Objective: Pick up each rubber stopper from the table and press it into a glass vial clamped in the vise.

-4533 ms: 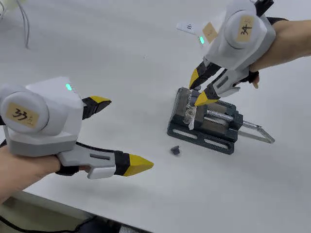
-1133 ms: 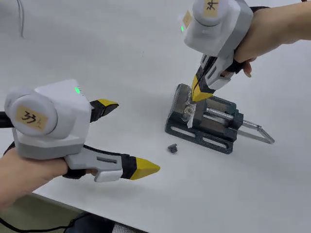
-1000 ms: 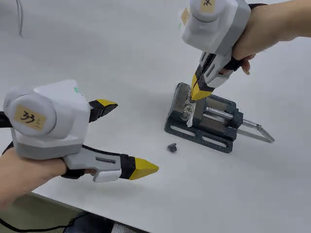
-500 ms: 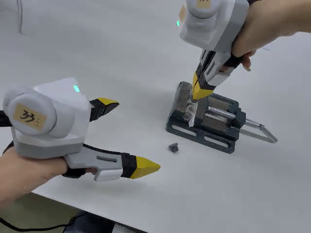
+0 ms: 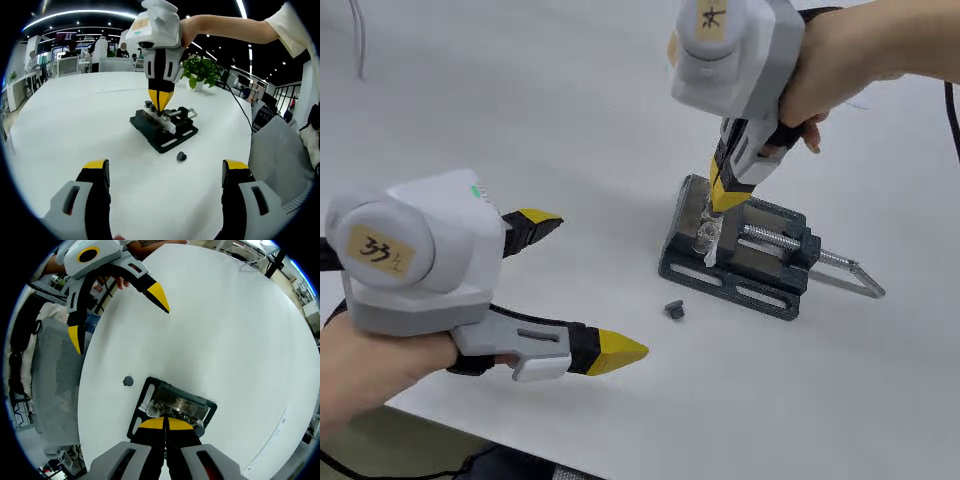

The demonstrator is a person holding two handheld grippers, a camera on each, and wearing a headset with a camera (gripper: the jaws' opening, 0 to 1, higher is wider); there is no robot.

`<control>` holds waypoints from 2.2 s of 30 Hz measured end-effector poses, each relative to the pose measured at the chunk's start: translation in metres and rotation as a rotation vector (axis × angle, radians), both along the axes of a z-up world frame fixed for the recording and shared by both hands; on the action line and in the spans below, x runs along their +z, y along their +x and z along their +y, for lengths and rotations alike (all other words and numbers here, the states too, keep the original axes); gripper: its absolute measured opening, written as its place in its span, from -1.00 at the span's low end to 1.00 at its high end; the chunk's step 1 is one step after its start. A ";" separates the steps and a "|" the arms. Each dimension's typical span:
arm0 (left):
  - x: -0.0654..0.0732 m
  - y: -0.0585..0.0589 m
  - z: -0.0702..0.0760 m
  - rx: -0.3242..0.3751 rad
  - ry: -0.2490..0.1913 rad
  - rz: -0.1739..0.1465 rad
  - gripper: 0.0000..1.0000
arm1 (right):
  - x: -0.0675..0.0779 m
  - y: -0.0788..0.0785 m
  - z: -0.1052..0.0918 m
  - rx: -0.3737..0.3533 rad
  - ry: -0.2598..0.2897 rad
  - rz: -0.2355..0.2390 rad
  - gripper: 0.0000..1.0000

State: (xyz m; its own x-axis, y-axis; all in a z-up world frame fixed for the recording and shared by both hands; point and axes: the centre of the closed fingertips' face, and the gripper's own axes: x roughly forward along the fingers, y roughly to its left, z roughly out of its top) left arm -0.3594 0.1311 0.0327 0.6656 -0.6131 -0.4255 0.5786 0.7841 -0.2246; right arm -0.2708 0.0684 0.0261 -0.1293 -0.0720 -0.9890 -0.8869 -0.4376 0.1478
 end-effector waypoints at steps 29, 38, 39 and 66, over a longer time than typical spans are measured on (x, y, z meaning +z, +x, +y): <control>0.037 0.007 -0.004 -0.021 0.020 -0.089 0.85 | 0.007 0.004 -0.001 -0.005 0.298 -0.027 -1.00; 0.038 0.006 -0.008 -0.036 0.024 -0.084 0.85 | 0.005 0.008 0.001 -0.005 0.361 -0.036 -1.00; 0.038 0.006 -0.008 -0.036 0.024 -0.084 0.85 | 0.005 0.008 0.001 -0.007 0.362 -0.035 -1.00; 0.040 0.001 -0.013 -0.044 0.040 -0.077 0.85 | 0.011 0.014 0.000 0.025 0.424 -0.072 -0.66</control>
State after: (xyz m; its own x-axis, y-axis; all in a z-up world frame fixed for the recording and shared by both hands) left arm -0.3585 0.1177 0.0732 0.6701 -0.6258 -0.3991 0.6268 0.7651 -0.1472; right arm -0.2569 0.0684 0.0374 -0.0621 0.3405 -0.9382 -0.8766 -0.4681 -0.1119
